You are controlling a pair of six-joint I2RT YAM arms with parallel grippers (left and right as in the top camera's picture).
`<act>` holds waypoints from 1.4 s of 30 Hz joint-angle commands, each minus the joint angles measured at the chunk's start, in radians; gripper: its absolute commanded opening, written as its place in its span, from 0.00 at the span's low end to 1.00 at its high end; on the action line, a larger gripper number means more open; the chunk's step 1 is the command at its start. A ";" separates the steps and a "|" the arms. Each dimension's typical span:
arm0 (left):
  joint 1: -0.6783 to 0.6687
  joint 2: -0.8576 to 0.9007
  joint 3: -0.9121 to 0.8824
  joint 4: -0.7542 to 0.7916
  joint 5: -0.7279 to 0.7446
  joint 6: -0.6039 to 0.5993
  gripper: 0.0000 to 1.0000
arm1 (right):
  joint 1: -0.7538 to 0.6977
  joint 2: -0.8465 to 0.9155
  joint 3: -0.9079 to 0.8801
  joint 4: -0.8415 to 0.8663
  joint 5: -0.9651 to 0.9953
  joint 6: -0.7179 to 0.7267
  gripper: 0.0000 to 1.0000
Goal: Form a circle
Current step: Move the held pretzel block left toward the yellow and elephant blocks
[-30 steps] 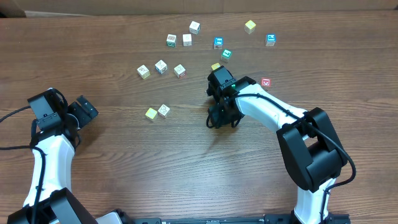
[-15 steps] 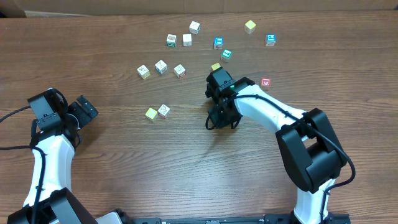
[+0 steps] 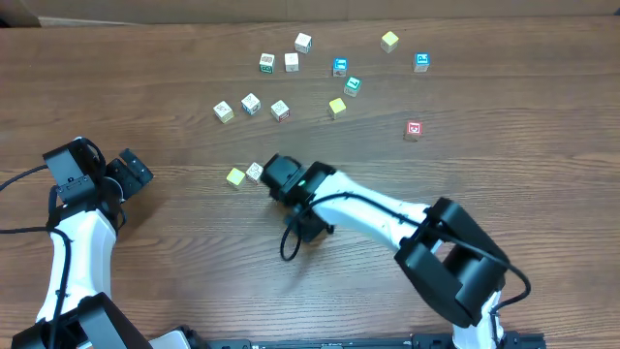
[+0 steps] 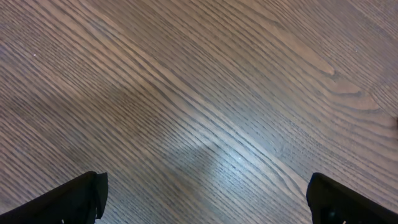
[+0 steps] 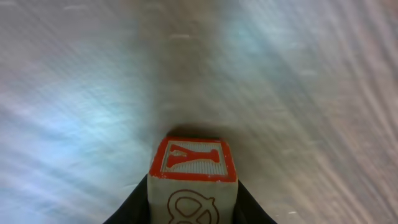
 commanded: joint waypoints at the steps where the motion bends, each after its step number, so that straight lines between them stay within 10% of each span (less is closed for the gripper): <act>1: 0.004 -0.015 -0.002 0.001 0.003 -0.009 1.00 | 0.066 0.001 0.084 0.003 0.021 -0.010 0.20; 42: 0.003 -0.015 -0.002 0.001 0.003 -0.009 1.00 | 0.108 0.102 0.118 0.280 -0.014 -0.005 0.19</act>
